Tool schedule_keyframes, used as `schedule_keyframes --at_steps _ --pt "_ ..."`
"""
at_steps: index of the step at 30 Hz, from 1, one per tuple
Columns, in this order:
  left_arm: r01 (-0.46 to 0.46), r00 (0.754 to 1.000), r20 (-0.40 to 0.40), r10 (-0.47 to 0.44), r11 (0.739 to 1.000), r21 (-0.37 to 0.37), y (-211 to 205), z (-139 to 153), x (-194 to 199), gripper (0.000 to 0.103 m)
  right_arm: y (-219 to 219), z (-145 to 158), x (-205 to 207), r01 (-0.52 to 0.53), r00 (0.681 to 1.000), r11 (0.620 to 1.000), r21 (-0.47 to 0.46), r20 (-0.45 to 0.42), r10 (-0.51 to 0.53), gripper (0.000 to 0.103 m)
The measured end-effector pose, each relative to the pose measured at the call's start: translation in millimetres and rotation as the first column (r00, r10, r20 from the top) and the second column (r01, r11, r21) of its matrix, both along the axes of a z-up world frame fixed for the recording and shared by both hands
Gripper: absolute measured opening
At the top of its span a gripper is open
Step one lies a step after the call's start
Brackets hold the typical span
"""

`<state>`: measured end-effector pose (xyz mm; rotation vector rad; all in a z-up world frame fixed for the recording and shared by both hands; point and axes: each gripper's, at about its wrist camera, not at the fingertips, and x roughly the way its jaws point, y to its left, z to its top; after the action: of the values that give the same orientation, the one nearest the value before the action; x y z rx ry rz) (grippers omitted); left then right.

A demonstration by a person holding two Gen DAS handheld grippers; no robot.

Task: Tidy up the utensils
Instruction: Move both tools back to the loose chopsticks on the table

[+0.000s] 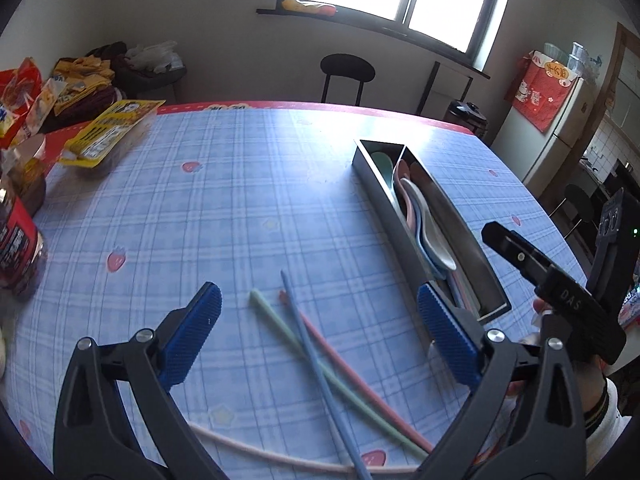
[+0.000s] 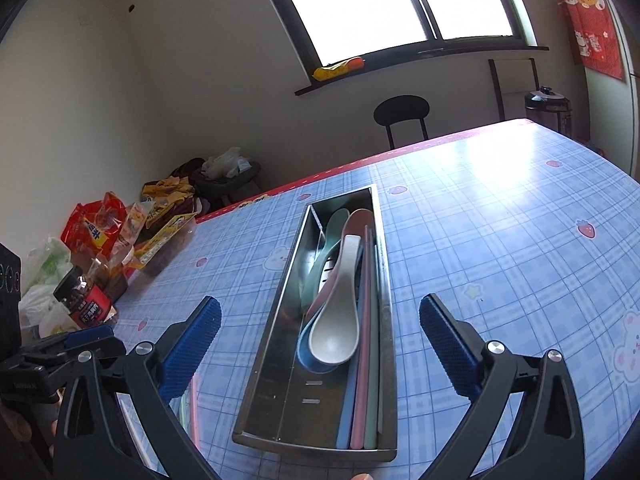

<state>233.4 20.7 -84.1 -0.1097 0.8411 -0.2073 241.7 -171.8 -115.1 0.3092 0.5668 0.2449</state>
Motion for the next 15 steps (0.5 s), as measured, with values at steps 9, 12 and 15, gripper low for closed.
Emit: schedule_keyframes --at_steps 9,12,15 --pt "-0.123 0.987 -0.109 0.118 0.991 -0.045 30.4 -19.7 -60.4 0.097 52.8 4.4 -20.5 -0.244 0.970 0.965 -0.100 -0.007 0.245 0.097" --pt "-0.168 0.978 -0.141 0.156 0.982 -0.082 38.7 -29.0 -76.2 0.097 69.4 4.6 -28.4 -0.336 0.942 0.934 -0.124 -0.016 0.337 0.097" --pt "-0.195 0.972 -0.162 0.172 0.972 -0.134 42.0 -35.2 -86.9 0.096 82.0 5.5 -37.4 -0.405 0.914 0.904 -0.140 -0.022 0.406 0.095"
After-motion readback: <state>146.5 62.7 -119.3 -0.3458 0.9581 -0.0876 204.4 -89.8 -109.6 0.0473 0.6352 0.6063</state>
